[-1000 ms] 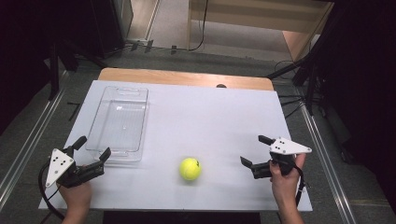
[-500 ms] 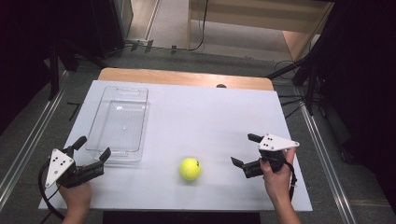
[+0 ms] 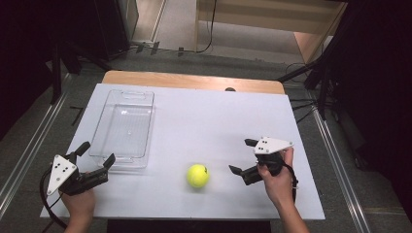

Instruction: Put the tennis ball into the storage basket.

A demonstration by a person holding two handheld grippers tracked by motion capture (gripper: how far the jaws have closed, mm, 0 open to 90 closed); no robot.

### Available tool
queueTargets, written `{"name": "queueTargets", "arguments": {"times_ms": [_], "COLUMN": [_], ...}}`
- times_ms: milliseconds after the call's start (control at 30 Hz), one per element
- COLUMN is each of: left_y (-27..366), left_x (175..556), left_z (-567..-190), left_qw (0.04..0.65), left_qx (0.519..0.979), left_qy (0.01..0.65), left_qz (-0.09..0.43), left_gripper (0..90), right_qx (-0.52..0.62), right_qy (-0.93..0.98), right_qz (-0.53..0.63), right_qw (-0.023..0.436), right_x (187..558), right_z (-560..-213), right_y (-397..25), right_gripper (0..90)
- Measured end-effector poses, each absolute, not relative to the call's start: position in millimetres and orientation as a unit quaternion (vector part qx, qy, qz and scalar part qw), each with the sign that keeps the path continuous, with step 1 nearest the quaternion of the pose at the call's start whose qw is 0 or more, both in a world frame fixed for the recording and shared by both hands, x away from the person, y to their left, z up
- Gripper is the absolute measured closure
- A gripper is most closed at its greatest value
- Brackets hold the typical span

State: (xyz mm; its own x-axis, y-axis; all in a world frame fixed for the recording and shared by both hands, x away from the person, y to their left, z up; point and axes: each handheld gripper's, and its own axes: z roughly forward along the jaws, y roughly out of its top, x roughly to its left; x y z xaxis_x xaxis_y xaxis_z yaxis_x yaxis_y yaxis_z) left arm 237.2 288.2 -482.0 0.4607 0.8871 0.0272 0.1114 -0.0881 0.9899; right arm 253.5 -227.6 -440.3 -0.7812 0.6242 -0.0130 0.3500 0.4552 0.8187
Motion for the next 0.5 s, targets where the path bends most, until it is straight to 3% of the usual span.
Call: {"name": "queueTargets", "arguments": {"times_ms": [500], "left_y": [288], "left_x": [237], "left_z": [-482], "left_qw": [0.556], "left_qx": [0.649], "left_qy": [0.384], "left_qz": [0.349], "left_gripper": [11.3], "right_qx": [0.263], "right_qy": [0.86], "right_qz": [0.416], "right_qw": [0.139], "right_x": [262], "right_z": [-438], "right_y": [-196], "right_gripper": [0.0]}}
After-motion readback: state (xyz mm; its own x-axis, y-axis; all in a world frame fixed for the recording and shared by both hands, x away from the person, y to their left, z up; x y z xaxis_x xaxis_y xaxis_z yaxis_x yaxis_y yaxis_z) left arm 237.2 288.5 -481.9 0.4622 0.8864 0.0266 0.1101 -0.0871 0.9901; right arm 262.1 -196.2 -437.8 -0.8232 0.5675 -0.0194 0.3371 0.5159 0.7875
